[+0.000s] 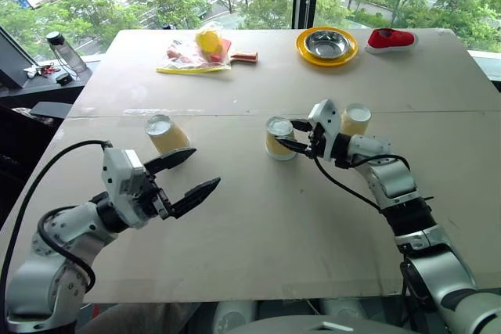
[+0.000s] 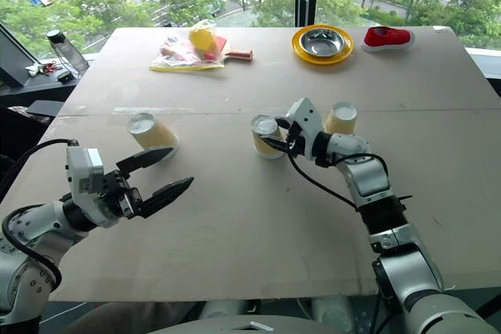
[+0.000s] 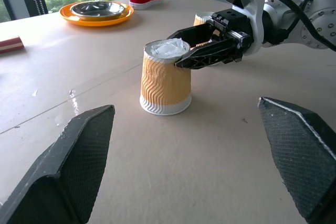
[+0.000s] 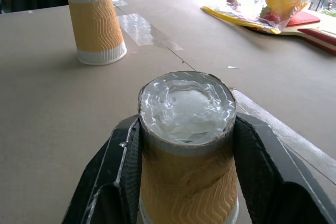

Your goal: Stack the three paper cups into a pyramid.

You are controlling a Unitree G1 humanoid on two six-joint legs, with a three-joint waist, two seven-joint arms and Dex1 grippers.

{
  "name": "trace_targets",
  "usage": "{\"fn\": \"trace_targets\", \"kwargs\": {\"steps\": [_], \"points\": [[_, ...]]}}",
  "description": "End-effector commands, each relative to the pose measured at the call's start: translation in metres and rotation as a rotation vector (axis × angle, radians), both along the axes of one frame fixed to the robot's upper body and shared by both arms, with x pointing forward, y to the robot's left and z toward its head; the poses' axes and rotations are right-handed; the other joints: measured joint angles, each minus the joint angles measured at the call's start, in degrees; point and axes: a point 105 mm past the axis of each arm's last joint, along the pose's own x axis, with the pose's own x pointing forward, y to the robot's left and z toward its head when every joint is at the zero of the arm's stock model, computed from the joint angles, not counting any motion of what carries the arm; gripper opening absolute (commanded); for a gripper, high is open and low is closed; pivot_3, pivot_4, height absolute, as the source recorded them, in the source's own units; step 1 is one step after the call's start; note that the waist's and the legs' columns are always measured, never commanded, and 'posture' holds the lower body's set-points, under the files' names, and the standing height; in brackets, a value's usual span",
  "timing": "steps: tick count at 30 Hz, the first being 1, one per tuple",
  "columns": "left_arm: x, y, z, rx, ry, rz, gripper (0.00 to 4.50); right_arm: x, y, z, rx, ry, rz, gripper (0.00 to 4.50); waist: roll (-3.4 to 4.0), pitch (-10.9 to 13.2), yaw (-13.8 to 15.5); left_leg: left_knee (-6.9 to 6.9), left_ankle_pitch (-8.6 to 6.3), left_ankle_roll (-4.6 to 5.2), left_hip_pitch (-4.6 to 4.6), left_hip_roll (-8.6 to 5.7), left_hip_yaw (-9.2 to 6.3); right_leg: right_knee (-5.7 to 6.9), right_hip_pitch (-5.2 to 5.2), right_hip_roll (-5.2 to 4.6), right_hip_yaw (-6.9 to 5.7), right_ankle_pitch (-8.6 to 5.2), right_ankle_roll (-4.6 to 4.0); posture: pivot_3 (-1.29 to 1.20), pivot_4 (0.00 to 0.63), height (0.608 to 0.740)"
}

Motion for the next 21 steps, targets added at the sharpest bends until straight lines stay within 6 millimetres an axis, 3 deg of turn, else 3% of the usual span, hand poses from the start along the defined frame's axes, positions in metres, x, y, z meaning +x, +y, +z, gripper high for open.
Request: {"fn": "trace_targets", "kwargs": {"steps": [1, 2, 8, 15, 18, 21], "points": [[0.000, -0.001, 0.007, 0.010, -0.040, -0.002, 4.50, 0.003, 0.005, 0.007, 0.016, -0.005, -0.003, 1.79, 0.00, 0.0, -0.3, 0.00, 0.00, 0.00, 0.00, 0.00, 0.00, 0.00, 0.00, 0.01, 0.00, 0.00, 0.00, 0.00, 0.150, 0.740], [0.000, -0.001, 0.006, 0.009, -0.039, -0.003, 4.50, 0.003, 0.006, 0.008, 0.024, -0.001, -0.007, 1.79, 0.00, 0.0, -0.5, 0.00, 0.00, 0.00, 0.00, 0.01, 0.00, 0.00, 0.00, 0.01, 0.00, 0.00, 0.00, 0.00, 0.150, 0.740], [0.004, -0.006, 0.008, 0.007, -0.053, -0.030, 4.50, -0.002, -0.006, 0.015, 0.059, 0.002, -0.014, 4.48, 0.00, 0.0, -0.7, 0.00, 0.02, -0.03, -0.39, 0.00, 0.02, 0.07, -0.44, 0.01, 0.03, 0.01, 0.01, 0.00, 0.150, 0.740], [0.002, -0.023, 0.014, -0.008, -0.059, -0.104, 4.50, -0.022, -0.041, 0.028, 0.062, -0.104, -0.073, 4.48, -0.01, 0.0, -0.6, -0.01, 0.04, -0.07, -0.62, 0.01, 0.03, 0.00, -0.58, 0.00, 0.03, 0.01, 0.02, 0.00, 0.150, 0.740], [0.005, -0.035, 0.023, -0.017, -0.077, -0.135, 4.50, -0.024, -0.062, 0.045, 0.088, -0.198, -0.178, 4.48, 0.01, 0.0, -0.6, -0.02, 0.04, -0.06, -0.60, 0.02, 0.02, 0.05, -0.58, 0.02, 0.03, 0.01, 0.02, 0.00, 0.150, 0.740], [0.009, -0.049, 0.032, -0.025, -0.089, -0.170, 4.50, -0.016, -0.092, 0.050, 0.078, -0.243, -0.349, 4.48, -0.01, 0.0, -0.5, 0.00, 0.05, -0.08, -0.57, 0.02, 0.03, 0.09, -0.56, 0.03, 0.05, 0.02, 0.02, 0.00, 0.150, 0.740]]}}
